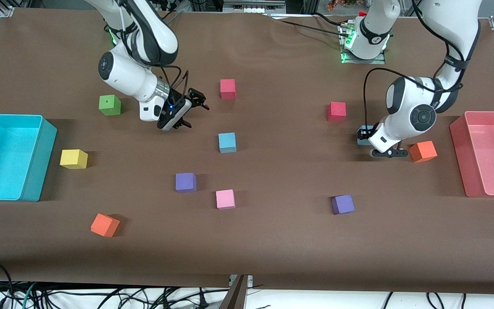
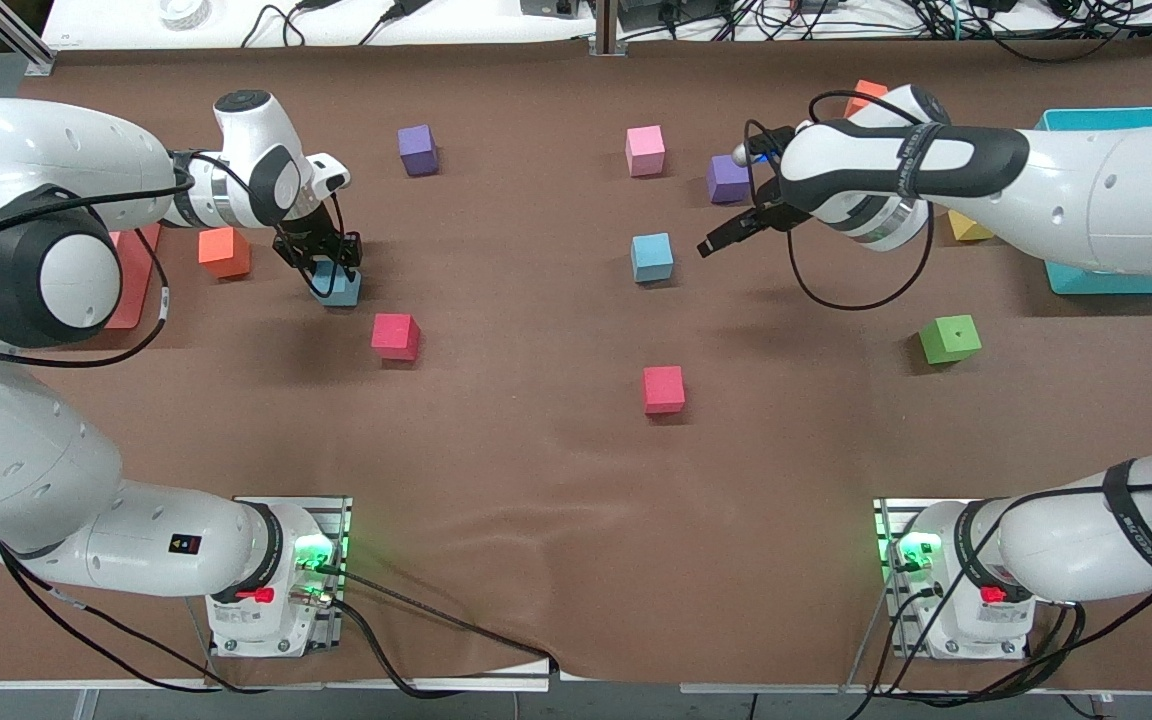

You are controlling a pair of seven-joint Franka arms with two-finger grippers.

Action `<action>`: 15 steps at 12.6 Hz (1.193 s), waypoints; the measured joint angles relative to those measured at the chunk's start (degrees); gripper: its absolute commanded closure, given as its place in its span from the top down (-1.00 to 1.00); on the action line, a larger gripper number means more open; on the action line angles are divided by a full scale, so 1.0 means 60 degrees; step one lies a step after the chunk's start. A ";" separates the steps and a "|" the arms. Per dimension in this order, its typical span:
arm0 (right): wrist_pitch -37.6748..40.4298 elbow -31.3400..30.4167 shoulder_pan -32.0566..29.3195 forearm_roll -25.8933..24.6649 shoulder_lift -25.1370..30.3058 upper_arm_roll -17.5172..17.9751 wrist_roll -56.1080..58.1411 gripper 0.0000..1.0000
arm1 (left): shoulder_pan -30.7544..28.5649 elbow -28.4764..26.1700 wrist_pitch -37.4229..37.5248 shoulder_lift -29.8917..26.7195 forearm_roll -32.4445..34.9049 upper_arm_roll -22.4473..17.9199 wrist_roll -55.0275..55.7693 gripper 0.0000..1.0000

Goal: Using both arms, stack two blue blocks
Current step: 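Carry the cyan cube with the left gripper onto the placed cyan cube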

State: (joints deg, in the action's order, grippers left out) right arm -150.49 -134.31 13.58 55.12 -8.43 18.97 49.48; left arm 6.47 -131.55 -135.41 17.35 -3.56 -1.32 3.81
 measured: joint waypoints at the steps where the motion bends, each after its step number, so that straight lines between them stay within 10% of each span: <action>1: -0.0269 -0.0002 0.0010 0.0896 -0.0305 0.0003 0.1116 0.99 | 0.0001 0.0158 0.0236 -0.0102 -0.0001 0.0020 0.0000 -1.00; 7: -0.0843 0.0069 0.0351 0.7907 -0.1868 0.0042 0.8987 0.99 | 0.0567 0.3489 0.4169 -0.0800 -0.0285 0.0992 0.1524 -1.00; 15: -0.0859 0.1077 0.0856 0.9988 -0.3133 -0.0148 1.2302 0.99 | 0.3821 0.6975 0.4160 0.1703 -0.1408 0.1259 0.5544 -1.00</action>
State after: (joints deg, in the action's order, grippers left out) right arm -155.64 -127.85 18.71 115.05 -27.23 18.08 123.29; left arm 29.40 -89.70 -110.45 27.57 -12.01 6.23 37.07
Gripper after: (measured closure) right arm 0.000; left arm 0.432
